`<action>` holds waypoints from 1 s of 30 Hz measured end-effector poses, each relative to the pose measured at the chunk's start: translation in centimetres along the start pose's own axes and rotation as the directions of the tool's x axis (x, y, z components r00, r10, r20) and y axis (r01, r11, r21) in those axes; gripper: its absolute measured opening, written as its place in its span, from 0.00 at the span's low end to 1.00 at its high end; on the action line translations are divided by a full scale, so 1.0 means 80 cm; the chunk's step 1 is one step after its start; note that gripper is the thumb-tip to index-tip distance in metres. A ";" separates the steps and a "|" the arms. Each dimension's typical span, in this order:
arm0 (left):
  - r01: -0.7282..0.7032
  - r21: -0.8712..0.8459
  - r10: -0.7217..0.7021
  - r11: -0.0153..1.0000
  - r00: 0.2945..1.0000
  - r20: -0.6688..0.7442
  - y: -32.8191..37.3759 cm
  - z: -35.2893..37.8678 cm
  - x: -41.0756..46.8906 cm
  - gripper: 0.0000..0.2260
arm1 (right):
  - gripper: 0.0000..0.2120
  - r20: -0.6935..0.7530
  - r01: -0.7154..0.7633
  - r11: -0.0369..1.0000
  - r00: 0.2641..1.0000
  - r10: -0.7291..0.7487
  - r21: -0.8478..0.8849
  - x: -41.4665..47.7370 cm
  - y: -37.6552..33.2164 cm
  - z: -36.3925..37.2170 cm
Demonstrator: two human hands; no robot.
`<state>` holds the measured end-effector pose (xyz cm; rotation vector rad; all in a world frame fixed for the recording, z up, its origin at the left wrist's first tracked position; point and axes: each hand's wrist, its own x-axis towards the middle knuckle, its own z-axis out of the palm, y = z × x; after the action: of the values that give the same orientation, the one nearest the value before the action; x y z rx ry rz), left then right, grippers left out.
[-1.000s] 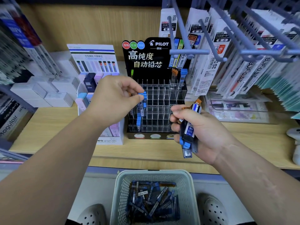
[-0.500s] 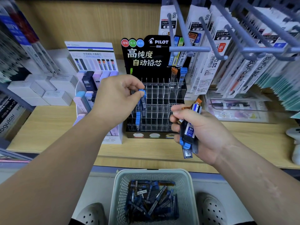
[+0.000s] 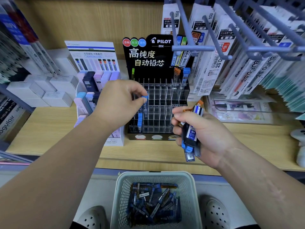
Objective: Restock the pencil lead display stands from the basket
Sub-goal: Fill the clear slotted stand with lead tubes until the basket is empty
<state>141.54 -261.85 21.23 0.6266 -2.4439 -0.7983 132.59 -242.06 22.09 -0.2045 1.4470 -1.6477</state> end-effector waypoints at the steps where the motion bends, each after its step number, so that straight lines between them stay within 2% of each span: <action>1: -0.034 0.038 0.035 0.999 0.999 -0.008 -0.001 0.003 -0.001 0.04 | 0.05 0.002 0.001 1.000 1.000 -0.001 0.000 0.000 0.000 0.000; 4: -0.171 0.173 0.176 0.970 0.984 -0.016 -0.003 0.015 -0.005 0.04 | 0.05 0.009 0.001 1.000 1.000 -0.001 -0.003 0.001 0.002 0.001; 7: -0.206 0.267 0.224 0.941 0.974 -0.039 0.001 0.021 -0.006 0.05 | 0.05 0.015 0.001 1.000 1.000 -0.001 -0.006 0.001 0.003 0.000; 11: -0.187 0.303 0.210 0.935 0.977 -0.046 0.003 0.022 -0.006 0.06 | 0.05 0.017 0.006 1.000 1.000 -0.006 -0.008 0.001 0.004 -0.004; 15: -0.108 0.265 0.116 0.958 0.993 -0.013 0.006 0.014 -0.004 0.09 | 0.05 0.021 0.012 1.000 1.000 -0.012 0.013 0.001 0.002 -0.006; 17: -0.072 0.174 0.078 0.982 0.997 -0.029 0.016 0.010 -0.007 0.08 | 0.04 0.016 0.024 0.999 1.000 -0.025 0.042 0.001 0.000 -0.005; 19: 0.001 -0.075 -0.005 0.997 0.999 -0.048 0.041 0.009 -0.016 0.05 | 0.03 -0.027 0.053 0.995 0.998 -0.051 0.084 0.002 0.000 -0.005; 21: 0.183 -0.363 -0.167 0.914 0.983 0.074 0.067 0.012 -0.026 0.07 | 0.05 -0.097 0.097 0.989 0.992 -0.086 0.113 0.006 0.000 -0.005; 22: 0.279 -0.438 -0.221 0.854 0.959 0.180 0.076 0.015 -0.032 0.08 | 0.05 -0.128 0.119 0.986 0.986 -0.104 0.118 0.007 -0.001 -0.005; 25: 0.424 -0.486 -0.232 0.764 0.884 0.406 0.086 0.026 -0.046 0.07 | 0.05 -0.164 0.152 0.978 0.978 -0.128 0.143 0.007 -0.002 -0.003; 28: 0.446 -0.531 -0.204 0.720 0.868 0.452 0.089 0.034 -0.054 0.10 | 0.04 -0.160 0.163 0.976 0.977 -0.139 0.146 0.005 0.001 0.000; 30: 0.424 -0.533 -0.182 0.732 0.876 0.446 0.093 0.038 -0.058 0.12 | 0.04 -0.202 0.173 0.977 0.969 -0.146 0.126 0.008 0.004 -0.001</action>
<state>141.42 -252.66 22.40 0.6683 -2.1740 -1.9154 132.36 -242.41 21.54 -0.0852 1.4782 -1.9395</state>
